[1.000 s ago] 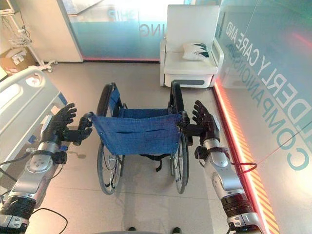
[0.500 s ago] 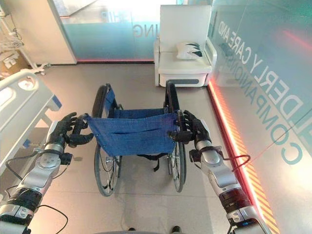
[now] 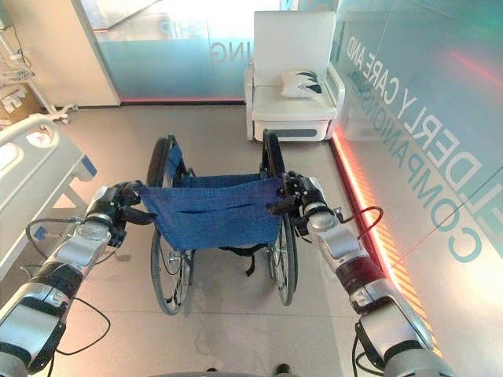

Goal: Push the wheelchair next to the bed

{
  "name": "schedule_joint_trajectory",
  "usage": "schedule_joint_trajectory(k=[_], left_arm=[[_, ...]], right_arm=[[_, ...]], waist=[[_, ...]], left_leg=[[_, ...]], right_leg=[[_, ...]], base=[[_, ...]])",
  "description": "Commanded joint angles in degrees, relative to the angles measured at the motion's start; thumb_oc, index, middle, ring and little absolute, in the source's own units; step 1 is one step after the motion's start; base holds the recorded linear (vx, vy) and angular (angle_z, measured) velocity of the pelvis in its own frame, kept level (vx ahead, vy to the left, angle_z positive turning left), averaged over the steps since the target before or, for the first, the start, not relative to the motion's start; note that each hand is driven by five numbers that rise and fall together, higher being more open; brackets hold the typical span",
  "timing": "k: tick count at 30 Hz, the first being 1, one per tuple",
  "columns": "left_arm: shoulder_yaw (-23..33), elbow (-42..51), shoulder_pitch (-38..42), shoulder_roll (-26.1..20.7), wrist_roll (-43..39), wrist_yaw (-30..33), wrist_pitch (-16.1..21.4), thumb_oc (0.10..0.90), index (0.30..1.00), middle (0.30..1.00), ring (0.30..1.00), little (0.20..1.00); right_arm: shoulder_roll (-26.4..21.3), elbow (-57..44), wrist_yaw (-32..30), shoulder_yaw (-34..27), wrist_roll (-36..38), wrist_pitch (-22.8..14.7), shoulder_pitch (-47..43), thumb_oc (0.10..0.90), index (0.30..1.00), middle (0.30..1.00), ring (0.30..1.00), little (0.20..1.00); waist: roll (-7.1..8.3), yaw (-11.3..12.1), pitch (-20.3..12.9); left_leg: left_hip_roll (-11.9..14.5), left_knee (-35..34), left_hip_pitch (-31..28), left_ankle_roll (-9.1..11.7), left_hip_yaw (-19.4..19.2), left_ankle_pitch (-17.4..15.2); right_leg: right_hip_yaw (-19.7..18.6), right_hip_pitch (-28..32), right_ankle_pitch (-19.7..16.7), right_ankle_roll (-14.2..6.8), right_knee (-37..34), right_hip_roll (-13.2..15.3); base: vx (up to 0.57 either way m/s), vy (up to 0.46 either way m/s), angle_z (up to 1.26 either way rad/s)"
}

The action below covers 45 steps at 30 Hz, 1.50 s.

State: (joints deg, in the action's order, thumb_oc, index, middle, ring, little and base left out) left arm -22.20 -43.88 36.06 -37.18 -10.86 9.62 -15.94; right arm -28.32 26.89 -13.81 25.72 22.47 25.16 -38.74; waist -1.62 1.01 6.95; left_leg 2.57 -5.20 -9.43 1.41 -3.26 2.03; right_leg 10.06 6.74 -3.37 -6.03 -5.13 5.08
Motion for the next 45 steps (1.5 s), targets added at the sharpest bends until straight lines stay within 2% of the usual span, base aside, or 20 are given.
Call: schedule_joint_trajectory(k=[1,7,13,22,23,24,25,33,40,41,45], left_arm=[[-3.1,-7.5,12.0,-4.0,5.4,0.9,-0.5,0.8,0.9,0.9,0.9,0.9],[-5.7,-11.0,15.5,-2.8,6.6,-0.3,-3.5,0.8,0.9,0.9,0.9,0.9],[-8.2,-13.5,17.6,-1.4,9.2,-2.2,-6.0,0.8,0.9,0.9,0.9,0.9],[-11.1,-16.2,19.0,1.0,12.0,-7.8,-9.6,0.8,0.9,0.9,0.9,0.9],[-11.3,-16.4,18.9,1.5,11.5,-8.4,-10.3,0.715,0.773,0.773,0.773,0.773],[-11.5,-16.6,18.8,1.8,11.1,-8.6,-10.5,0.551,0.526,0.526,0.526,0.526],[-11.7,-16.9,18.5,2.3,10.4,-8.7,-10.1,0.4,0.3,0.3,0.3,0.3],[-11.1,-16.6,16.1,3.6,8.6,-8.3,-9.0,0.4,0.3,0.3,0.3,0.3],[-11.0,-16.5,16.0,3.6,8.6,-8.3,-8.9,0.4,0.3,0.3,0.3,0.3],[-9.1,-15.4,13.8,3.2,6.4,-6.1,-7.0,0.4,0.3,0.3,0.3,0.3],[-6.3,-11.8,11.7,2.9,4.8,-2.3,-4.3,0.4,0.3,0.3,0.3,0.3]], right_arm=[[0.1,3.1,-2.3,3.0,-2.0,1.6,-12.4,0.8,0.9,0.9,0.9,0.9],[0.6,10.9,2.3,6.7,-3.4,8.4,-17.7,0.8,0.9,0.9,0.9,0.9],[2.1,19.8,7.8,8.8,-7.9,11.7,-21.0,0.8,0.9,0.9,0.9,0.9],[5.5,28.3,9.8,9.9,-8.2,11.0,-22.7,0.8,0.9,0.9,0.9,0.9],[5.9,28.7,9.5,9.7,-7.6,10.1,-22.7,0.472,0.408,0.408,0.408,0.408],[6.2,28.8,8.6,9.7,-7.4,8.9,-22.7,0.4,0.3,0.3,0.3,0.3],[6.6,28.6,7.5,9.6,-6.5,7.2,-22.6,0.4,0.3,0.3,0.3,0.3],[7.9,23.7,1.7,8.1,-6.1,2.2,-21.0,0.4,0.3,0.3,0.3,0.3],[7.8,23.4,1.6,8.1,-6.2,2.2,-20.8,0.4,0.3,0.3,0.3,0.3],[6.4,17.9,1.7,8.3,-8.4,2.0,-19.5,0.4,0.3,0.3,0.3,0.3],[5.0,14.3,1.8,7.6,-10.0,1.9,-16.5,0.4,0.3,0.3,0.3,0.3]], waist=[[2.01,0.1,-2.5],[2.43,0.5,-2.9],[2.61,1.1,-3.1],[2.48,1.7,-3.1],[2.44,1.7,-3.1],[2.43,1.7,-3.1],[2.4,1.7,-3.1],[2.12,1.4,-2.8],[2.1,1.4,-2.8],[1.97,1.2,-2.4],[1.97,1.4,-2.1]], left_leg=[[-6.1,0.2,2.6,-2.2,-1.0,-0.8],[-6.2,0.2,2.7,-2.2,-0.9,-0.7],[-6.4,0.2,2.7,-2.4,-0.4,-0.7],[-6.7,0.2,2.9,-2.6,0.3,-0.7],[-6.8,0.2,3.0,-2.6,0.4,-0.7],[-6.8,0.2,3.0,-2.6,0.4,-0.7],[-6.8,0.2,3.1,-2.7,0.5,-0.7],[-6.9,0.2,3.3,-2.6,0.4,-0.6],[-6.9,0.2,3.2,-2.6,0.4,-0.6],[-7.0,0.2,2.8,-2.8,0.2,-0.6],[-7.4,0.2,2.4,-3.2,0.5,-0.7]], right_leg=[[-0.1,1.4,-1.1,1.6,0.1,-0.9],[-0.1,1.4,-1.0,1.6,0.1,-0.9],[-0.3,1.5,-0.9,1.8,0.1,-0.9],[-0.5,1.4,-0.9,1.9,0.1,-0.8],[-0.6,1.4,-0.9,1.9,0.1,-0.8],[-0.6,1.3,-1.0,1.9,0.1,-0.8],[-0.6,1.3,-1.0,1.8,0.1,-0.8],[-1.0,0.9,-1.1,1.8,0.1,-0.9],[-1.0,0.9,-1.1,1.8,0.2,-0.9],[-1.4,1.0,-1.0,1.8,0.5,-0.5],[-1.5,1.4,-0.8,1.8,1.0,0.0]], base=[[0.0,0.0,0.0],[0.0,0.0,0.0],[0.0,0.0,0.0],[0.0,0.0,0.0],[0.0,0.0,0.0],[0.0,0.0,0.0],[0.0,0.0,0.0],[0.0,0.0,0.0],[0.01,0.013,0.01],[0.12,0.144,0.01],[0.09,0.109,0.01]])
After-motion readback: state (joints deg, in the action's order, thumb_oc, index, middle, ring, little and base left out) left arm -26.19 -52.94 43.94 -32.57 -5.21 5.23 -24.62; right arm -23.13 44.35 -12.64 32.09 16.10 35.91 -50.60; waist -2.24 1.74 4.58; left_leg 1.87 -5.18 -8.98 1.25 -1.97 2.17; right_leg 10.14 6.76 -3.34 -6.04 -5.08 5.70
